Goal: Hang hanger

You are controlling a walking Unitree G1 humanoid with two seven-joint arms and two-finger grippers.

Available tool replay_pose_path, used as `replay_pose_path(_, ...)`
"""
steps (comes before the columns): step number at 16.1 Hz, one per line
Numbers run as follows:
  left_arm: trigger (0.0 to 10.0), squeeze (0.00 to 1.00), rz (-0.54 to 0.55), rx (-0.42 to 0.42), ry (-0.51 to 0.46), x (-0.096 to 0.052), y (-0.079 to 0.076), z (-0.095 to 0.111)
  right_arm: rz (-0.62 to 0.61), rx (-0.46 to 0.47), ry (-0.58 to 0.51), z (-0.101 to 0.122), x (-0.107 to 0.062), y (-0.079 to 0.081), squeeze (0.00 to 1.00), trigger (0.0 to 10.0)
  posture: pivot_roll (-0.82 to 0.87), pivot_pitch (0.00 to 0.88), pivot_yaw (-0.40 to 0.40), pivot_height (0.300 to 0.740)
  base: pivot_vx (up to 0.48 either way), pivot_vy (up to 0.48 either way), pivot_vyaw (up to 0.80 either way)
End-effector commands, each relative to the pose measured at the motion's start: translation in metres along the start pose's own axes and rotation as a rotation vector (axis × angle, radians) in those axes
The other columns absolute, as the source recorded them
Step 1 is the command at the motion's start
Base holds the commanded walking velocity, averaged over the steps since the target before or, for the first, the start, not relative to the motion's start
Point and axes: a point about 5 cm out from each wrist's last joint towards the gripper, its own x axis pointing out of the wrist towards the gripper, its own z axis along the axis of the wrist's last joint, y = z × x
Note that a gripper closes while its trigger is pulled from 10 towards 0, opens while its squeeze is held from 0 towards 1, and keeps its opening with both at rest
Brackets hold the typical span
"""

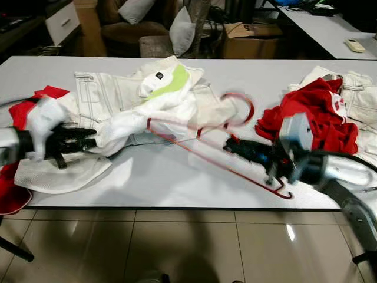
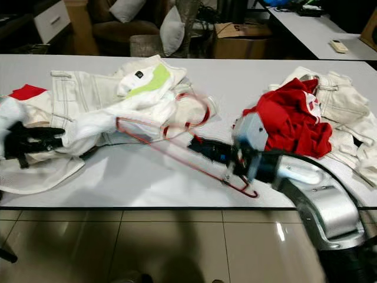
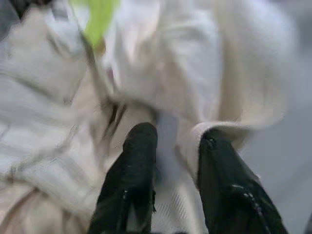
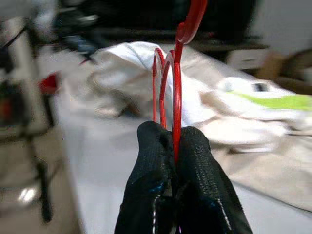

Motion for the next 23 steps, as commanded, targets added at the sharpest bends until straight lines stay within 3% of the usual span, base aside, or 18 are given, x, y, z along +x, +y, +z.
replay_pose_path(1,10.0,1.0,0.029,-0.008,-0.167,-0.006,0.004,0.022,-0.125,0.033,-0.023,0.001,-0.002,-0.01,0.0,10.0,-0.04,0.0,0.055,0.74,0.0,0.0,0.0)
replay_pose_path(2,10.0,1.0,0.075,-0.031,-0.276,-0.006,0.005,0.031,-0.228,0.059,-0.067,0.002,0.0,-0.015,0.0,10.0,-0.04,0.0,0.052,0.74,0.0,0.0,0.0)
replay_pose_path(6,10.0,1.0,0.142,-0.1,-0.411,0.016,-0.004,0.038,-0.372,0.113,-0.116,0.003,0.006,-0.013,0.0,10.0,-0.04,0.0,0.053,0.74,0.0,0.0,0.0)
replay_pose_path(7,10.0,1.0,0.209,-0.112,-0.427,0.022,-0.005,0.038,-0.331,0.094,-0.048,-0.004,0.008,-0.002,0.0,10.0,-0.05,0.0,0.055,0.74,0.0,0.0,0.0)
replay_pose_path(10,10.0,1.0,0.289,-0.106,-0.427,0.032,-0.006,0.037,-0.184,0.06,0.013,-0.01,0.012,0.015,0.0,10.0,-0.06,0.0,0.057,0.74,0.0,0.0,0.0)
replay_pose_path(14,10.0,1.0,0.485,-0.131,-0.561,0.02,0.011,0.059,0.093,0.129,-0.023,-0.001,0.024,0.05,0.0,10.0,-0.06,0.0,0.051,0.74,0.0,0.0,0.0)
replay_pose_path(17,10.0,1.0,0.499,-0.141,-0.512,0.022,0.009,0.055,0.026,0.131,-0.16,0.023,0.018,0.037,0.0,10.0,-0.05,0.0,0.051,0.74,0.0,0.0,0.0)
replay_pose_path(20,10.0,1.0,0.511,-0.134,-0.459,0.036,0.002,0.049,-0.024,0.145,-0.228,0.041,0.003,0.029,0.0,10.0,-0.06,0.0,0.056,0.74,0.0,0.0,0.0)
replay_pose_path(22,10.0,1.0,0.49,-0.136,-0.461,0.042,-0.002,0.05,0.007,0.158,-0.117,0.029,-0.005,0.037,0.0,10.0,-0.07,0.0,0.061,0.74,0.0,0.0,0.0)
replay_pose_path(23,10.0,1.0,0.469,-0.141,-0.466,0.046,-0.005,0.051,0.037,0.162,-0.006,0.015,-0.012,0.044,0.0,10.0,-0.07,0.0,0.067,0.74,0.0,0.0,0.0)
